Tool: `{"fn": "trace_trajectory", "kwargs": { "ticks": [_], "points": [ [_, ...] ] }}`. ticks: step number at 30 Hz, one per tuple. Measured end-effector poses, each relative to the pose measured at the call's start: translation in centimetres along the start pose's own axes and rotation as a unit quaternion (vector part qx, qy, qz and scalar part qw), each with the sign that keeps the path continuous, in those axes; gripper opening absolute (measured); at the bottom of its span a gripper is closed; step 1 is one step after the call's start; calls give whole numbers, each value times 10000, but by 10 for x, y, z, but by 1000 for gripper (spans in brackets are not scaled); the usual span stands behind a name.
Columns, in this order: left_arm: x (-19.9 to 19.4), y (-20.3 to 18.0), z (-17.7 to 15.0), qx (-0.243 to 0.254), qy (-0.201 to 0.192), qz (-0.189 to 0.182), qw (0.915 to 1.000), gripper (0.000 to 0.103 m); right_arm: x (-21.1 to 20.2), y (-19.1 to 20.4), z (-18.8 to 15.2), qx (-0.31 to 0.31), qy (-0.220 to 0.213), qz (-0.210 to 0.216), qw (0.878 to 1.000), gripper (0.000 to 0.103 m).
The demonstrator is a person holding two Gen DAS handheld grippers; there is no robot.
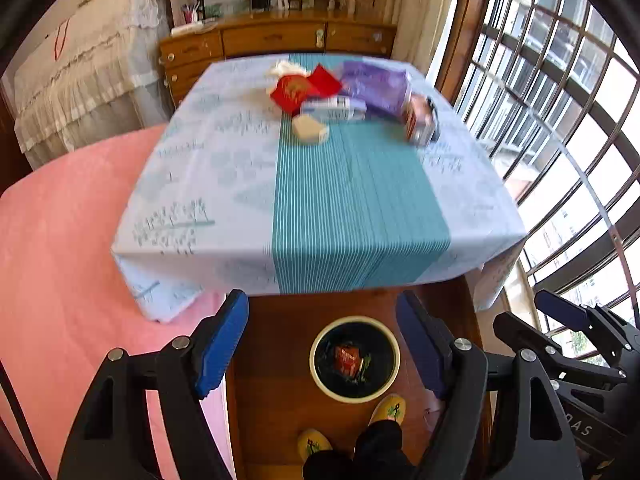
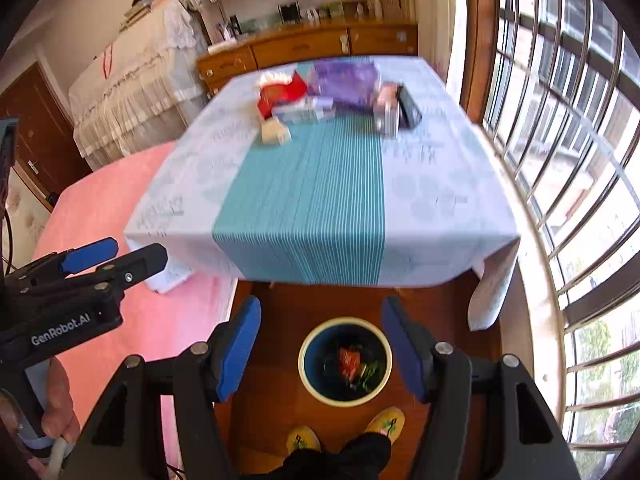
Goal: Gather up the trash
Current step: 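Raise both tools back toward the table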
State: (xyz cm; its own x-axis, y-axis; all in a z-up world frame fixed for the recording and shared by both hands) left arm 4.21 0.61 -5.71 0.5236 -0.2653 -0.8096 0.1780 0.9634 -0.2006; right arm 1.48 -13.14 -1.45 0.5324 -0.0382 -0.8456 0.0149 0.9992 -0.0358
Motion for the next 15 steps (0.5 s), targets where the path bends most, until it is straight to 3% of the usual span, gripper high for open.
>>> {"fn": "trace_trajectory", "kwargs": {
  "ticks": [10,15],
  "points": [
    [-59,-26,83,465,-804,-98,9956,74,-59,-8,78,-6,-862,-587,9945,64],
    [-63,-37,123,457,-1051,-244,9931,74,-54,-25,110,271,-910,-525,9941,61]
  ]
}}
Point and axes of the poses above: each gripper's, at about its wrist camera, not at the fingertips, and x roughly the way its jaws point, y to its left, z to its top, the point moved 8 cm from there along x, roughly the way its jaws point, and after that the axes turned 11 degrees about -z, right-handed, at the moved point
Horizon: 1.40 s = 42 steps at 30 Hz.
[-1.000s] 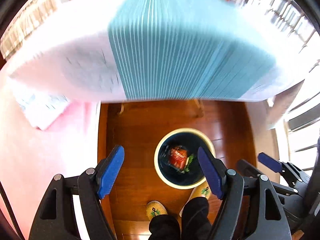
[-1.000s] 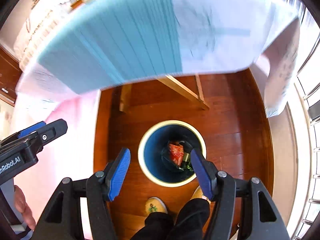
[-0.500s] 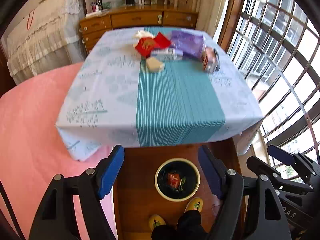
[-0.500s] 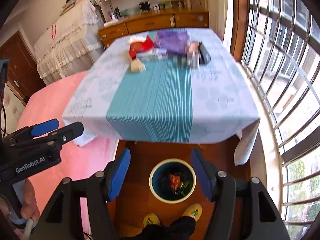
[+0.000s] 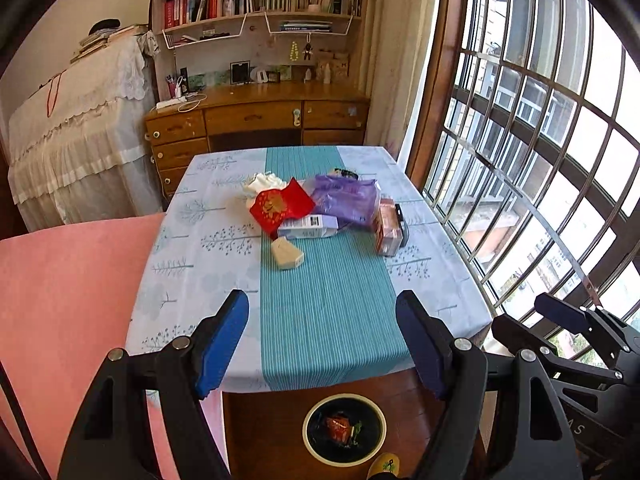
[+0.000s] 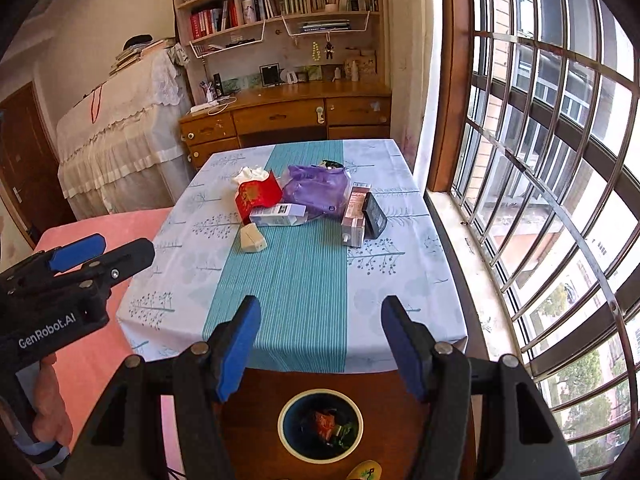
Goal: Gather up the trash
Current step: 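Raise both tools back toward the table, then grasp the pink juice carton with the left tool while the right tool grasps the black card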
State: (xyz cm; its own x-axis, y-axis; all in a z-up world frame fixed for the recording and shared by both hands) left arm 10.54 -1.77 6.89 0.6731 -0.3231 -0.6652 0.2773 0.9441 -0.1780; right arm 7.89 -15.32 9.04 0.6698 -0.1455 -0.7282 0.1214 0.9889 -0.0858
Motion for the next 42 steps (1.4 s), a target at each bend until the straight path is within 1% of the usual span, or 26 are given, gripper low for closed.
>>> {"fn": "trace_trajectory", "kwargs": {
  "ticks": [4,8,10,12,13,17,18,21,24,27,31,32,33,37,41,42],
  "points": [
    [23,-2,21,-46,-35,82,10000,74,29,-14,16,144,181,44,9997,59],
    [63,0,38,-190,49,241,9995,74,79,-28,33,152,457,278,9985,59],
    [90,3,44,-283,185,347,9988,74,109,-34,42,44,582,304,9978,58],
    [119,5,47,-401,342,465,9975,74,141,-39,51,-90,689,333,9970,47],
    [133,6,48,-458,413,509,9968,74,159,-40,55,-142,780,401,9960,46],
    [202,6,50,-764,845,655,9913,74,231,-42,71,-215,1296,791,9882,44],
    [219,6,50,-850,945,689,9895,74,243,-40,73,-252,1359,855,9867,44],
    [256,5,47,-1072,1120,783,9848,74,281,-31,81,-366,1539,1109,9812,44],
    [279,5,44,-1203,1227,862,9813,74,306,-23,85,-433,1713,1281,9759,44],
    [292,6,41,-1264,1362,960,9779,74,325,-18,87,-428,1893,1398,9710,44],
    [300,5,44,-1335,1444,931,9760,74,338,-21,86,-454,2058,1464,9665,43],
    [301,4,46,-1343,1454,892,9761,74,338,-24,86,-375,2075,1561,9650,37],
    [304,1,47,-1343,1473,835,9764,74,338,-28,87,-307,2102,1637,9634,34],
    [319,-18,57,-1208,1557,583,9787,74,337,-47,89,-185,2115,1754,9613,26],
    [339,-37,63,-1015,1681,364,9798,74,338,-63,88,-207,2118,1751,9613,20],
    [344,-40,63,-987,1720,336,9796,74,339,-65,87,-234,2117,1712,9619,12]
  ]
}}
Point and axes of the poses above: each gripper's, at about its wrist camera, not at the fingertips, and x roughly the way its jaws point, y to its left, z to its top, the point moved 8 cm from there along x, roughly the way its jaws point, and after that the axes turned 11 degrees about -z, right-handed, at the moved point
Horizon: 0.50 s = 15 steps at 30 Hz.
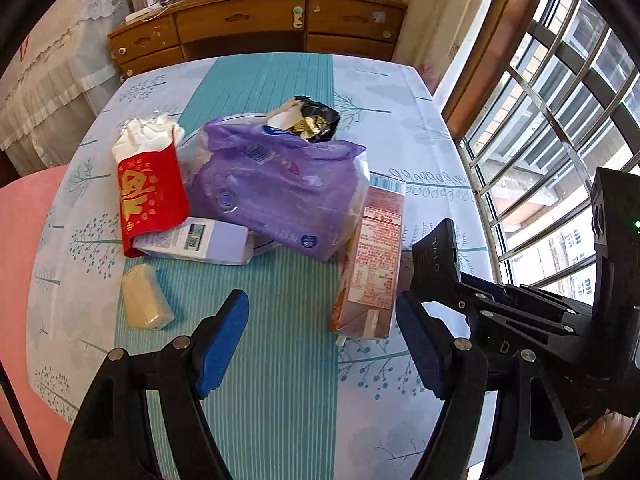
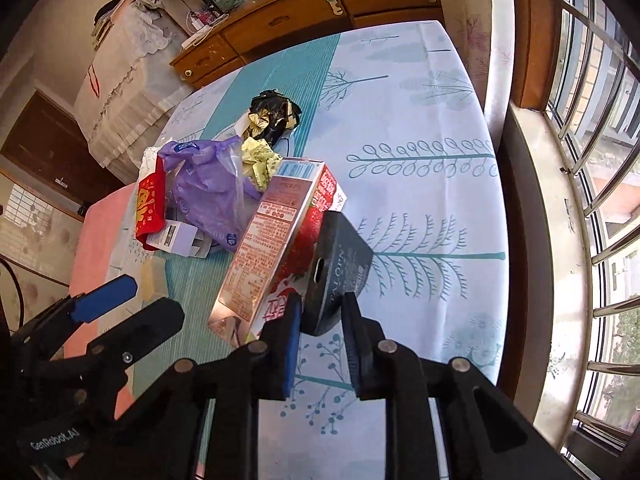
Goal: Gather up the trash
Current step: 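Grasp the pink juice carton with the left tool while the right tool grasps the black card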
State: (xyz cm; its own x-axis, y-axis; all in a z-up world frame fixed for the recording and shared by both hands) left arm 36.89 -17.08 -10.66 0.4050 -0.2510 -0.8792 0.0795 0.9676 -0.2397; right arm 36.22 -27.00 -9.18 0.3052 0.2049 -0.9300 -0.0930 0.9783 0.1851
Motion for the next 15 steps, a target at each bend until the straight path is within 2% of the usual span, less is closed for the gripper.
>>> {"fn": "trace_trajectory", "kwargs": {
  "ticks": [1,4,8,11,13,15],
  "points": [
    [7,-4,1,22,70,-28,10000,74,2,-4,-1,-11,53,-32,10000,9],
    [26,-10,3,-29,299,-144,9994,74,8,-14,-3,119,154,2,9998,9],
    [50,-9,3,-165,612,-224,9977,74,6,-18,-4,71,86,75,9999,9],
    [63,-11,1,-208,825,-364,9957,57,5,-21,-3,57,56,80,9999,9],
    [71,-13,0,-227,941,-455,9943,42,4,-23,-4,87,56,88,9999,9],
    [75,-16,0,-235,963,-500,9938,41,4,-25,-5,125,53,86,9999,9]
  ]
}}
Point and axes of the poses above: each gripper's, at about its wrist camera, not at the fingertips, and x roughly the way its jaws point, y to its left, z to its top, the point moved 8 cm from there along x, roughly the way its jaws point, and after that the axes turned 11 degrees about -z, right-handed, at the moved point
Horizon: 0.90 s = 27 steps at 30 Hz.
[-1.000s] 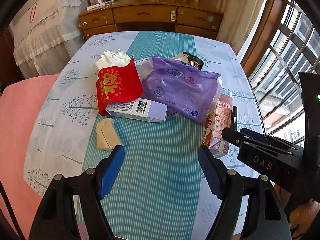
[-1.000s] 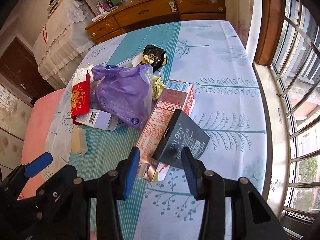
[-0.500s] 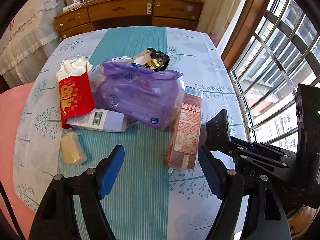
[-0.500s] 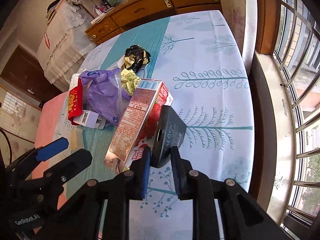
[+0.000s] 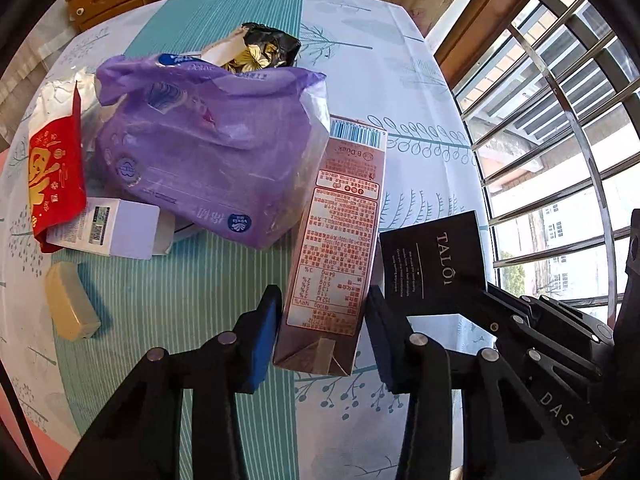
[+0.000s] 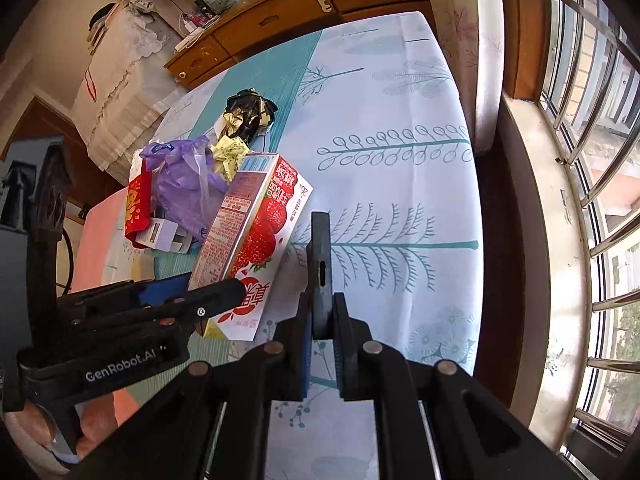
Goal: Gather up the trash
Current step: 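Grasp the pink juice carton with the left tool while the right tool grasps the black card, then carry the pink carton and black card over the floor bin and open both tools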
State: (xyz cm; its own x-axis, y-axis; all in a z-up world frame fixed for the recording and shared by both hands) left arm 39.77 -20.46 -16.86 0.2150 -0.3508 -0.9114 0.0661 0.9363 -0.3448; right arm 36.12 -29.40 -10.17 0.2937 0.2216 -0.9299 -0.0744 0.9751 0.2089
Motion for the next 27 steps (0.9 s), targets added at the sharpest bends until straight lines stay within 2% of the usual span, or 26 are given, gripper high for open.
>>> {"fn": "trace_trajectory", "kwargs": {
  "ticks": [5,11,20,27],
  "points": [
    [0,-5,1,154,-128,163,9997,38,-6,1,-6,-3,-46,-10,10000,9],
    [-23,-10,-14,290,-325,80,9990,38,-19,11,-15,-43,-189,-85,9998,9],
    [-90,8,-63,536,-563,-133,9969,38,-56,48,-44,24,-523,-260,9983,9],
    [-160,36,-121,1059,-880,-72,9905,38,-96,104,-92,187,-914,-372,9949,9]
  ]
}}
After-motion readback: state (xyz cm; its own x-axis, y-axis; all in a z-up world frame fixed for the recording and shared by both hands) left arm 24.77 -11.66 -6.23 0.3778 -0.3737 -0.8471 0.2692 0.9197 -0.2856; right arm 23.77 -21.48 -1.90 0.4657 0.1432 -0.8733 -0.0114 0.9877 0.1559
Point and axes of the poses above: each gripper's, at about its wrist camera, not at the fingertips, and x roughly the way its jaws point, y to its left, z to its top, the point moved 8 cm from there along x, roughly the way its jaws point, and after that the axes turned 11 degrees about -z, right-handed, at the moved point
